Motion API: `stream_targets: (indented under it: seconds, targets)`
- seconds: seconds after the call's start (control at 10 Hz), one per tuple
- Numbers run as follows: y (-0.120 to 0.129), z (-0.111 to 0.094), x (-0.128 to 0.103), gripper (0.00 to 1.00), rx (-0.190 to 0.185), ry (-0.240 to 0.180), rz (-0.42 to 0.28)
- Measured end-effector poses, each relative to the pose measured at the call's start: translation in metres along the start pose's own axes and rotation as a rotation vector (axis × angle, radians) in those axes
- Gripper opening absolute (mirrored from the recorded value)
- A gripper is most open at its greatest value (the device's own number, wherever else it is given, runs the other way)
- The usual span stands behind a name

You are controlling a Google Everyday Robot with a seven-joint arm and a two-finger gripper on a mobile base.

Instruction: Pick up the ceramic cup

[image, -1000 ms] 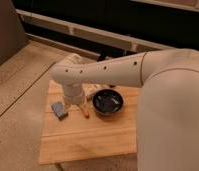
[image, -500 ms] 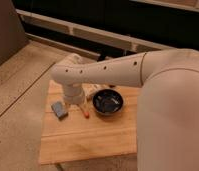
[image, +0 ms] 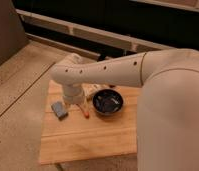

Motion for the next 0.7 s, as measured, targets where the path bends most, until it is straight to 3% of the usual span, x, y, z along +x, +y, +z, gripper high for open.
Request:
stream_targets:
  seconds: [0.4,0.7]
  targets:
    - [0.009,-0.018,-0.026,0.65,-0.017,-0.067,-0.057]
    - [0.01,-0.031,-0.038,0.65,-0.03,-0.085,-0.071]
